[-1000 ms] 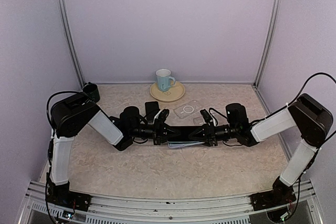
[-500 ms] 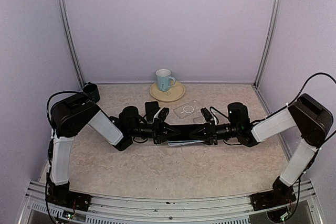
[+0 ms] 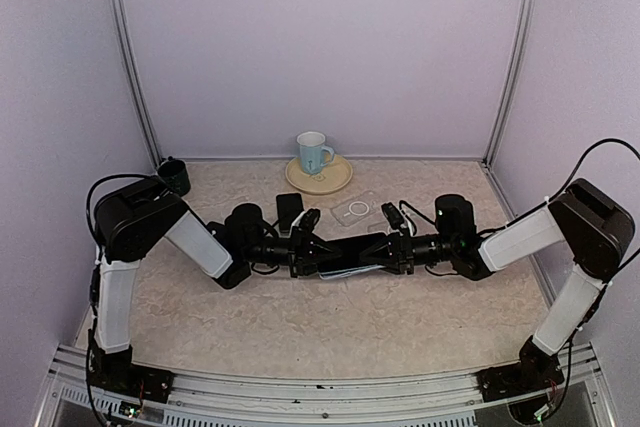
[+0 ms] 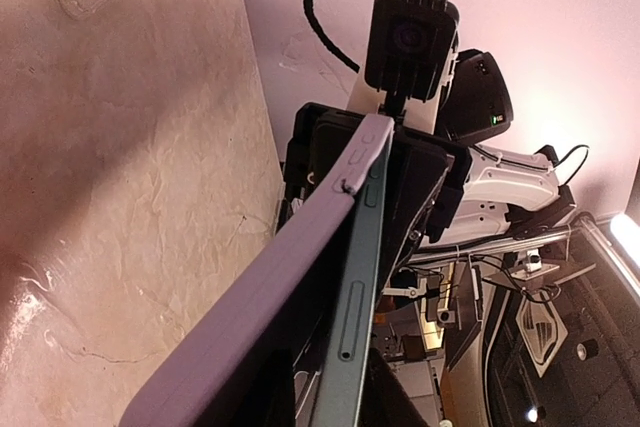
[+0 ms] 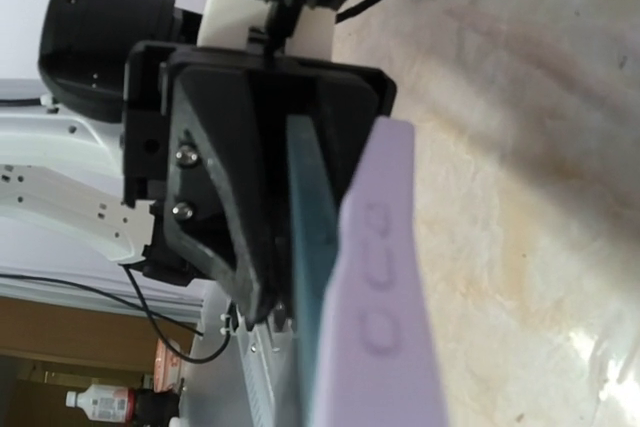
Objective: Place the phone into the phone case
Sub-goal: Pass from the left arm to the right
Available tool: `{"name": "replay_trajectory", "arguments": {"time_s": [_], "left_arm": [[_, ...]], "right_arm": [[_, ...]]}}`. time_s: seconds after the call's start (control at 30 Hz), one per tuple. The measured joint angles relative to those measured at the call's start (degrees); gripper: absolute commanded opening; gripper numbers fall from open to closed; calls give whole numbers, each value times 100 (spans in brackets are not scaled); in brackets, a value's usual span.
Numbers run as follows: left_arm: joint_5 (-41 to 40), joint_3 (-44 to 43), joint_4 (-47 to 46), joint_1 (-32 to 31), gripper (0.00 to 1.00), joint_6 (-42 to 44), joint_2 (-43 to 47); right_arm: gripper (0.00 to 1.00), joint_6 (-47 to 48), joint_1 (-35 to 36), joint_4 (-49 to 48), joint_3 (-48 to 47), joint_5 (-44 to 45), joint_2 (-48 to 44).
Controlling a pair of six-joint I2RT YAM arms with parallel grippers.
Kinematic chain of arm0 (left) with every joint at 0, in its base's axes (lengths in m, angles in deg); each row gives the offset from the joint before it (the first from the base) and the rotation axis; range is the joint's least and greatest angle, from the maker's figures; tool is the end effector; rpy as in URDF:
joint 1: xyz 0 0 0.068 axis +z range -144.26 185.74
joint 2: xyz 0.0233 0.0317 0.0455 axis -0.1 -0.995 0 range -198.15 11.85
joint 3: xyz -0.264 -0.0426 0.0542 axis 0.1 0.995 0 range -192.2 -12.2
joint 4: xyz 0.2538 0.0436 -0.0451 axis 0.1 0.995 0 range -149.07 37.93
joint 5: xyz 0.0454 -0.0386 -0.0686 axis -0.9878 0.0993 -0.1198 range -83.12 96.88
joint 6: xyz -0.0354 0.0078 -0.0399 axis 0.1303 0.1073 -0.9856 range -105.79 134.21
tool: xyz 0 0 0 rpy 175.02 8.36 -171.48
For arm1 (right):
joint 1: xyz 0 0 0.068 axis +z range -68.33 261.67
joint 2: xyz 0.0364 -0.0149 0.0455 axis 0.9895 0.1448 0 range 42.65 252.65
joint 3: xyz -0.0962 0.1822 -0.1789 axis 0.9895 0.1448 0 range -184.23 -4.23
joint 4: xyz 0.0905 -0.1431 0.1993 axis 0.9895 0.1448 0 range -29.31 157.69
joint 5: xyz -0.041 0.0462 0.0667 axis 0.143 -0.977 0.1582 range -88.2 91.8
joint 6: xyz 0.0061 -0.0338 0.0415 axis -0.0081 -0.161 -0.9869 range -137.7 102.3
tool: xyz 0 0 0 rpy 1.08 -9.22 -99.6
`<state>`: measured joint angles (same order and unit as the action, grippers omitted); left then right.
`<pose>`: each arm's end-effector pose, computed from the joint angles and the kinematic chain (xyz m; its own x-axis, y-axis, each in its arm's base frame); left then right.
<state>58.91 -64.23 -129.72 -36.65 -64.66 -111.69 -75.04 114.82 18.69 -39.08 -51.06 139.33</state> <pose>0.2737 -0.2879 0.1187 -0.9804 0.0774 -0.1814 0.1816 -0.0049 -0.9834 0.2433 0.1928 0.1557 -0.9598 -0.0195 -0.2799 -0.2777 0.2078 0.9379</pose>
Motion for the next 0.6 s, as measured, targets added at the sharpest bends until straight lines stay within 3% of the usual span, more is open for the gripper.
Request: {"name": "replay_trajectory", "arguments": {"time_s": [0.6], "left_arm": [[-20, 291, 439, 310, 32, 177, 568]], "right_arm": [[13, 0, -37, -168, 31, -94, 0]]}}
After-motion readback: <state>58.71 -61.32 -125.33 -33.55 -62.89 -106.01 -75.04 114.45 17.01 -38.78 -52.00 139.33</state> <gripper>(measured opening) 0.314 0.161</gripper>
